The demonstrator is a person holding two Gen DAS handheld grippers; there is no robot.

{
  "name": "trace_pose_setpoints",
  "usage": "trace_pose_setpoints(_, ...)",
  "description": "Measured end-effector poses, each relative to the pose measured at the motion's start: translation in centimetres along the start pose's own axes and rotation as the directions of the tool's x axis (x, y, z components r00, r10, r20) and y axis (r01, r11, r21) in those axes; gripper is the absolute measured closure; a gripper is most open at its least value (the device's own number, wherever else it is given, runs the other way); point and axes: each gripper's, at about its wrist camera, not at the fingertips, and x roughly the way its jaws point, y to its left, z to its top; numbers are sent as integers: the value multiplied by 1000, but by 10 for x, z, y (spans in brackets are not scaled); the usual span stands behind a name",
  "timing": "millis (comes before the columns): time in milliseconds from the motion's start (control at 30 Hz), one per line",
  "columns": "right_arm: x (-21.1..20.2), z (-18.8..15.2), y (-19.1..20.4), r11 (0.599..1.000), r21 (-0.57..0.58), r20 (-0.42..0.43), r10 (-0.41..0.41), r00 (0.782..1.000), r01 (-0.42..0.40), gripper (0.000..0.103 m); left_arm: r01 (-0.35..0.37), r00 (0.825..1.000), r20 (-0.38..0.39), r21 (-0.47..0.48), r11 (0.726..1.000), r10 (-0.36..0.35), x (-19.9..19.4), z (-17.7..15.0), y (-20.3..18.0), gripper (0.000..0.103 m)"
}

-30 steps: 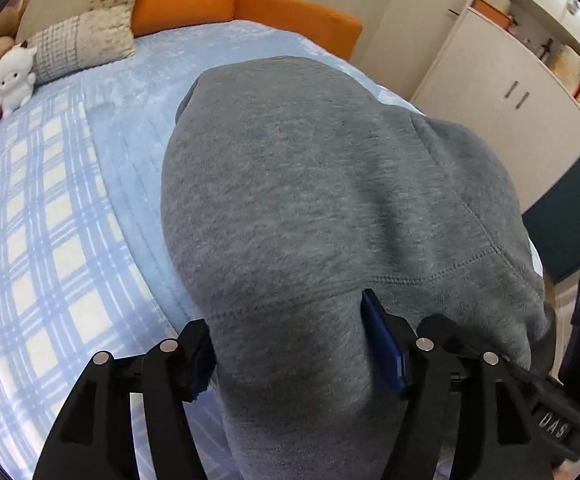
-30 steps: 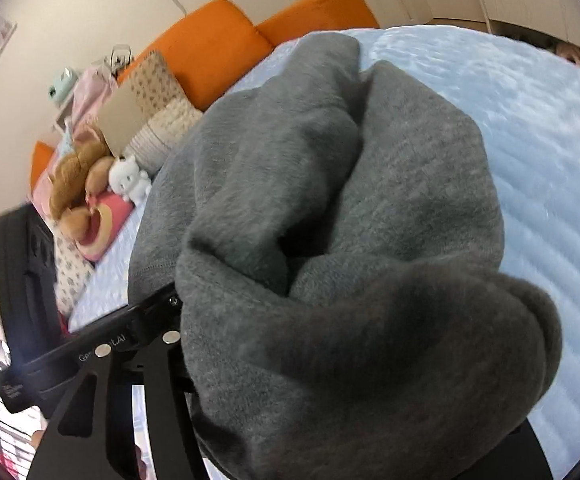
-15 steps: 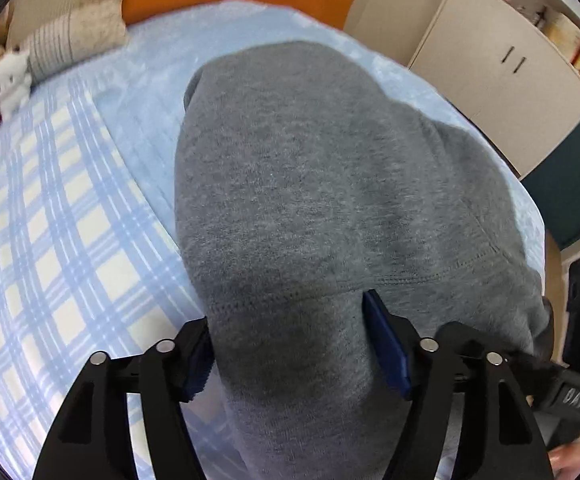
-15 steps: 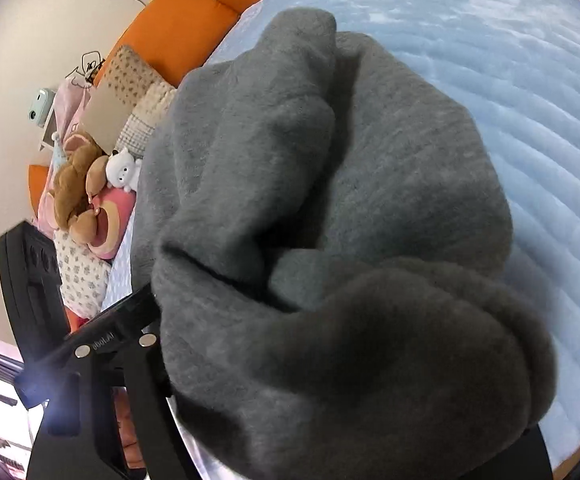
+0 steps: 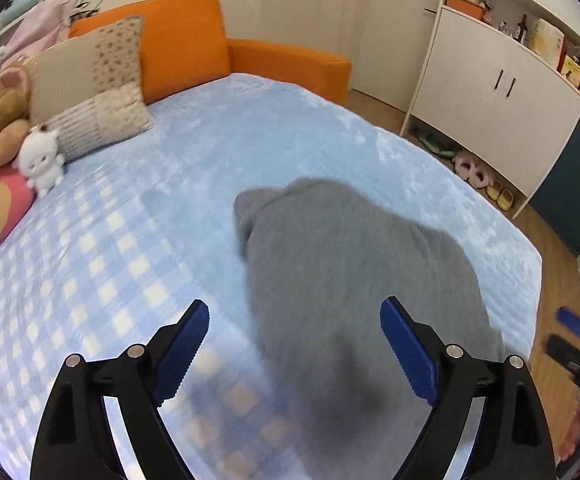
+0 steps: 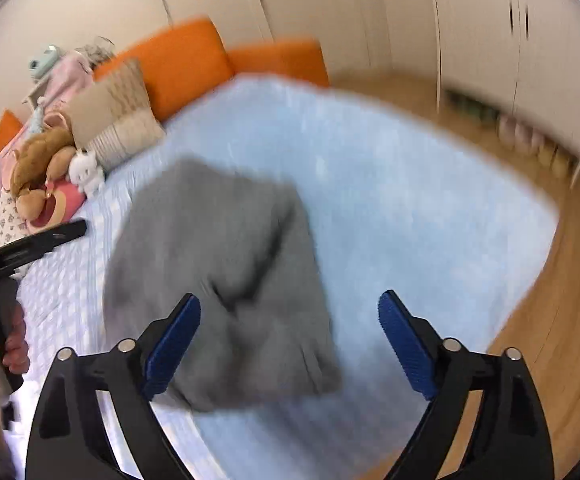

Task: Fold large clothes
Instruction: 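Lower the bundle onto the bed and open both tools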

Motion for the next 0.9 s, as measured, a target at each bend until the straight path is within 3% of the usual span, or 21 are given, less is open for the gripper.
trace_pose_setpoints(33, -5, 9, 8, 998, -37, 41, 47, 998, -46, 13, -11, 1000, -3, 3, 1000, 11, 9, 7, -2, 14)
trace_pose_setpoints(100, -4, 24, 27, 993, -107, 76, 67, 995, -58, 13, -28, 999, -27, 9, 1000, 29, 36, 25, -6, 14)
trace_pose_setpoints(200, 19, 34, 49, 981, -192, 62, 46, 997, -33, 49, -23, 997, -69, -1, 1000, 23, 71, 37, -10, 15)
trace_pose_setpoints(267, 52, 31, 53, 980, -196, -8, 34, 999, -35, 62, -12, 992, -124, -17, 1000, 9, 100, 32, -10, 16)
trace_pose_setpoints(300, 72, 25, 52, 980, -198, -48, 11, 999, -21, 64, -16, 988, -151, -17, 1000, 13, 114, 27, -8, 14)
trace_pose_setpoints(333, 88, 20, 49, 981, -193, -81, -1, 997, -15, 64, -26, 985, -168, -5, 1000, 25, 132, 20, -6, 13)
trace_pose_setpoints(400, 120, 0, 36, 988, -153, -152, -5, 988, -19, 64, -19, 985, -172, -28, 999, 14, 150, 10, 2, 2)
trace_pose_setpoints(433, 137, -10, 27, 993, -118, -179, 3, 984, -25, 64, 21, 982, -183, -98, 995, -39, 159, 7, 13, 2)
trace_pose_setpoints(500, 147, -19, 10, 997, -30, -138, 66, 988, -70, 63, 56, 979, -182, -170, 984, -87, 164, 5, 24, 2)
trace_pose_setpoints(600, 150, -20, 13, 999, -30, -109, 42, 993, -45, 62, -9, 987, -161, -100, 995, -7, 162, 5, 12, 2)
trace_pose_setpoints(700, 152, -20, 23, 998, -62, -89, -2, 996, -3, 61, -67, 991, -118, -52, 996, 60, 144, 4, -1, 4)
trace_pose_setpoints(767, 147, -19, 22, 997, -78, -92, 0, 996, -7, 57, -72, 994, -88, -63, 995, 66, 124, 1, -1, 14)
trace_pose_setpoints(800, 145, -17, 26, 997, -81, -91, -1, 996, -6, 54, -55, 997, -63, -77, 996, 50, 105, -6, -2, 21)
trace_pose_setpoints(900, 106, -19, 24, 997, -76, -50, -16, 999, 12, 50, 9, 1000, -8, -83, 997, -10, 55, -32, -6, 21)
